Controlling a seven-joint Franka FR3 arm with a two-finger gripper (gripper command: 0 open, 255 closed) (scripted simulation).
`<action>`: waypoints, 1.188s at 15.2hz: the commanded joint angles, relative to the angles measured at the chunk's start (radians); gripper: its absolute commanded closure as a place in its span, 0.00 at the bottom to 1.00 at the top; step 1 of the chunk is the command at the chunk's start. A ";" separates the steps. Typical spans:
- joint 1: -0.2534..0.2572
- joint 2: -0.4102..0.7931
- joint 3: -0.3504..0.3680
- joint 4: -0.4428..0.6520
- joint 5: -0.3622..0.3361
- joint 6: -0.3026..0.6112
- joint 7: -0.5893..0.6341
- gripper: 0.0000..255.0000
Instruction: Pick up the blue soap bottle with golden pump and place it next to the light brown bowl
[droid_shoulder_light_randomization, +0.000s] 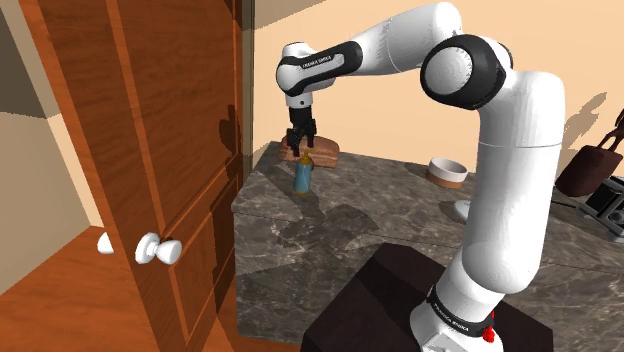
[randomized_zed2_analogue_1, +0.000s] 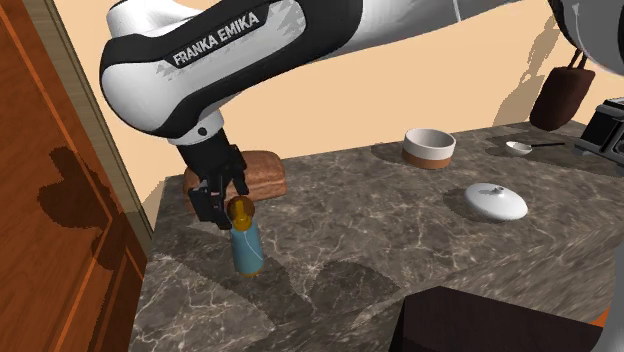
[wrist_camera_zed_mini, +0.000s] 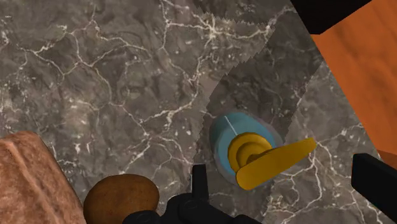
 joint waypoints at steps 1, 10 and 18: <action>-0.003 0.092 0.001 0.082 0.000 -0.015 -0.014 0.00; -0.010 0.126 -0.001 0.017 -0.003 0.077 -0.016 0.00; -0.010 0.126 -0.001 0.017 -0.003 0.077 -0.016 1.00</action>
